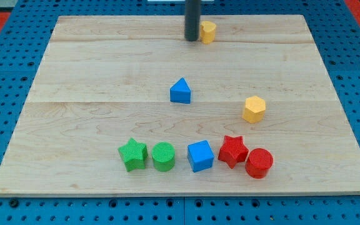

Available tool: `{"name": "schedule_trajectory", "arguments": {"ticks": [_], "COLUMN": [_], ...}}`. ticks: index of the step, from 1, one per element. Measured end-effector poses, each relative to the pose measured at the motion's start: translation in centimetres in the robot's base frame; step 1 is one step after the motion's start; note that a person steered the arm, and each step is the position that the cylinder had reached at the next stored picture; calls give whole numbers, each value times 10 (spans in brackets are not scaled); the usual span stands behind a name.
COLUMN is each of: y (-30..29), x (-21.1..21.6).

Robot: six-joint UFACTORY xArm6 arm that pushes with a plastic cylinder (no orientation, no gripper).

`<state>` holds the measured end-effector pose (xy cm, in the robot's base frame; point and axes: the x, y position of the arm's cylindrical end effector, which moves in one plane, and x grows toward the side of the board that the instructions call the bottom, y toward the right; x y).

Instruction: Slide the yellow heart to the top left corner

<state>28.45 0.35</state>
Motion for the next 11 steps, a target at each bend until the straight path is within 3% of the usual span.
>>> {"name": "schedule_trajectory", "arguments": {"ticks": [1, 2, 3, 5, 6, 7, 11], "y": [38, 83, 55, -153, -154, -211, -202], "x": [15, -31, -52, -89, -93, -78, -80]}}
